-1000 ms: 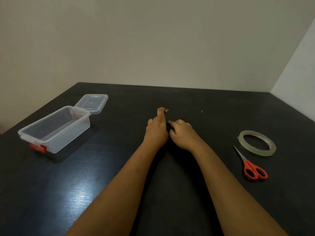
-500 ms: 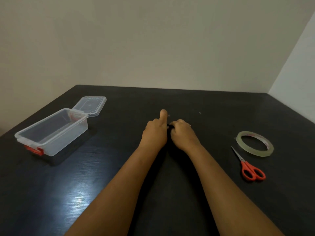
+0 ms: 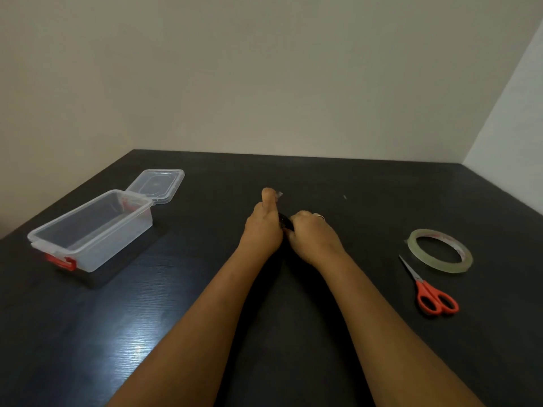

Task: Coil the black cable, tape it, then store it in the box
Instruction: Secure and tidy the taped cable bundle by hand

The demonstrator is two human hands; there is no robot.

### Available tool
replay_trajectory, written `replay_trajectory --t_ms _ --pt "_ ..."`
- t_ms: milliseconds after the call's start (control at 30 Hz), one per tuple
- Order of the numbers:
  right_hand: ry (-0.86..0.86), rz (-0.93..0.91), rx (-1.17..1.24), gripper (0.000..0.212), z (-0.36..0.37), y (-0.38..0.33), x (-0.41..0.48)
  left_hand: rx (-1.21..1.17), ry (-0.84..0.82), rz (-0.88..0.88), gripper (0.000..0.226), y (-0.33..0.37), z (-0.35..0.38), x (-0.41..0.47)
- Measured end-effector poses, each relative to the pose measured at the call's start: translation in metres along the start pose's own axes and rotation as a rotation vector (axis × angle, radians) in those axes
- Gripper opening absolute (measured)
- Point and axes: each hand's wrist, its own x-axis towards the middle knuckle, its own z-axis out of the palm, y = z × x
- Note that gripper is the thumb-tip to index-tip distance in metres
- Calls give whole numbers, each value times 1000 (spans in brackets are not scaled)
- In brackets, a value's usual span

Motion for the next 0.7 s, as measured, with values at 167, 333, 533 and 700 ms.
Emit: replay_trajectory --t_ms 167,333,533,700 --pt "61 23 -126 15 2 -13 -1 -12 -123 -22 37 -4 2 4" --pt "62 35 -106 19 6 -13 -1 52 -233 -10 36 -5 -2 8" --pt "70 10 -53 14 3 -7 -1 191 -199 -13 36 -1 0 6" --pt "25 4 -6 19 2 -6 0 485 -228 84 35 -3 9 3"
